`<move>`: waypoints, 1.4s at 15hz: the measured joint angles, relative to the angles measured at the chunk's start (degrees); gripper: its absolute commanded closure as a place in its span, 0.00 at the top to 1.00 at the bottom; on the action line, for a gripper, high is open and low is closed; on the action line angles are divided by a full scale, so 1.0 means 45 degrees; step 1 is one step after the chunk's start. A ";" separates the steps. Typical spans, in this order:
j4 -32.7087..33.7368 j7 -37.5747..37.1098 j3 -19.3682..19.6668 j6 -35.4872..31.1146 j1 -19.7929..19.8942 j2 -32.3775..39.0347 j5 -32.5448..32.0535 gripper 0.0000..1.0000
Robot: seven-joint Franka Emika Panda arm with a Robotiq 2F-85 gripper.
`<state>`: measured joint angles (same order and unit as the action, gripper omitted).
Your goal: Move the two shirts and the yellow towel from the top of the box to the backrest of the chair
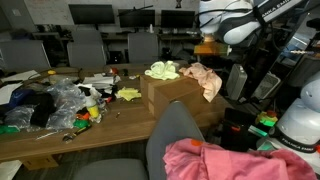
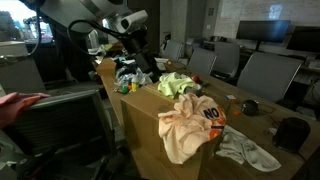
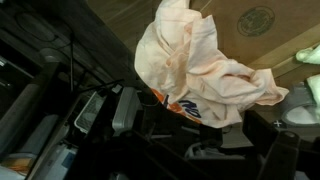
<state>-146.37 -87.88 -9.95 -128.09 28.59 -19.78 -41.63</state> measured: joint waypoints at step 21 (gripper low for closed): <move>0.1728 0.1331 0.4689 -0.1375 -0.2547 0.4319 0.2657 1.00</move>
<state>-138.59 -81.89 11.15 -134.28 17.13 -0.35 -29.67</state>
